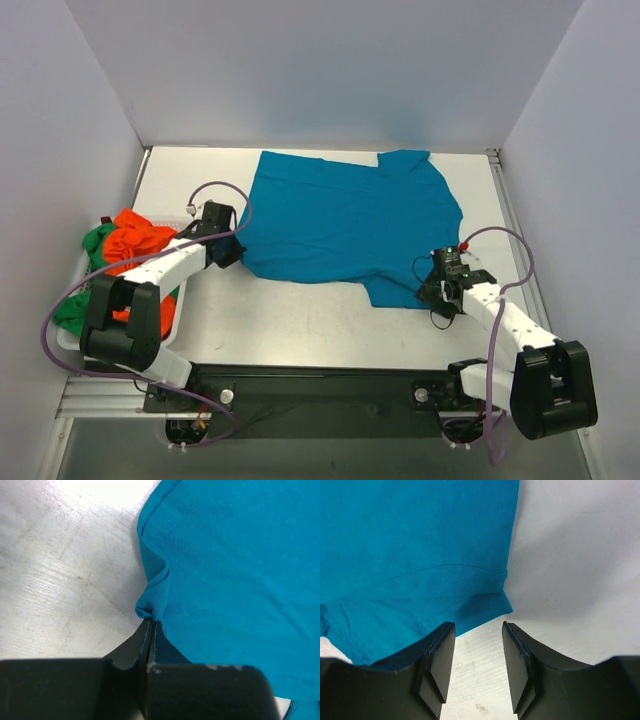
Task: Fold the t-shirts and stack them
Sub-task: Flatten out the tshirt
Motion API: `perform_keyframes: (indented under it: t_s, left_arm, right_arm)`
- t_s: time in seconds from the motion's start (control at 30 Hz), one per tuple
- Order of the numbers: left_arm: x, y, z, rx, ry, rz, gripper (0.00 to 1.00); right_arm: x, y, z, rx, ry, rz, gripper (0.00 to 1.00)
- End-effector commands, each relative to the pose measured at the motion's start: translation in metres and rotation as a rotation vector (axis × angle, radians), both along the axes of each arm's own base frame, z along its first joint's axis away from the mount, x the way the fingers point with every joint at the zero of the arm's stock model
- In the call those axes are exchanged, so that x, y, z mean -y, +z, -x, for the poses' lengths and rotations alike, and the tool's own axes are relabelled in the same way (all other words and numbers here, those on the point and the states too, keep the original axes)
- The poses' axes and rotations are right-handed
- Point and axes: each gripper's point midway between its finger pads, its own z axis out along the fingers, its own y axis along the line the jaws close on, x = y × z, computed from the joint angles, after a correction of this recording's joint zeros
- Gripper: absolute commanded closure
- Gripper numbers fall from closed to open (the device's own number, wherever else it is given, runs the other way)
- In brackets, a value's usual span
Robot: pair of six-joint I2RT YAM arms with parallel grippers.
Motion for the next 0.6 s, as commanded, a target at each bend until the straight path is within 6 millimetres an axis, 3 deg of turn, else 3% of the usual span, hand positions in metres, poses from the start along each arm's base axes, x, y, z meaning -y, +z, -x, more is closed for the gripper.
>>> perform_keyframes:
  t_s: [0.0, 0.23, 0.33, 0.43, 0.57]
  left_arm:
    - [0.001, 0.017, -0.013, 0.054, -0.005, -0.007, 1.0]
    - [-0.002, 0.02, -0.012, 0.068, 0.014, -0.003, 1.0]
    - [-0.002, 0.02, -0.011, 0.069, 0.018, 0.003, 1.0]
    - [-0.003, 0.019, -0.01, 0.067, 0.021, 0.002, 1.0]
    - [-0.005, 0.021, -0.008, 0.078, 0.027, 0.002, 1.0]
  right_arm:
    - [0.009, -0.006, 0.003, -0.022, -0.028, 0.063, 0.57]
    - [0.007, -0.01, -0.005, -0.056, 0.013, 0.088, 0.57]
    - [0.003, -0.01, -0.011, -0.07, 0.04, 0.099, 0.63]
    - [0.002, -0.01, -0.013, -0.073, 0.045, 0.108, 0.7]
    - [0.002, -0.009, -0.011, -0.064, 0.051, 0.11, 0.97]
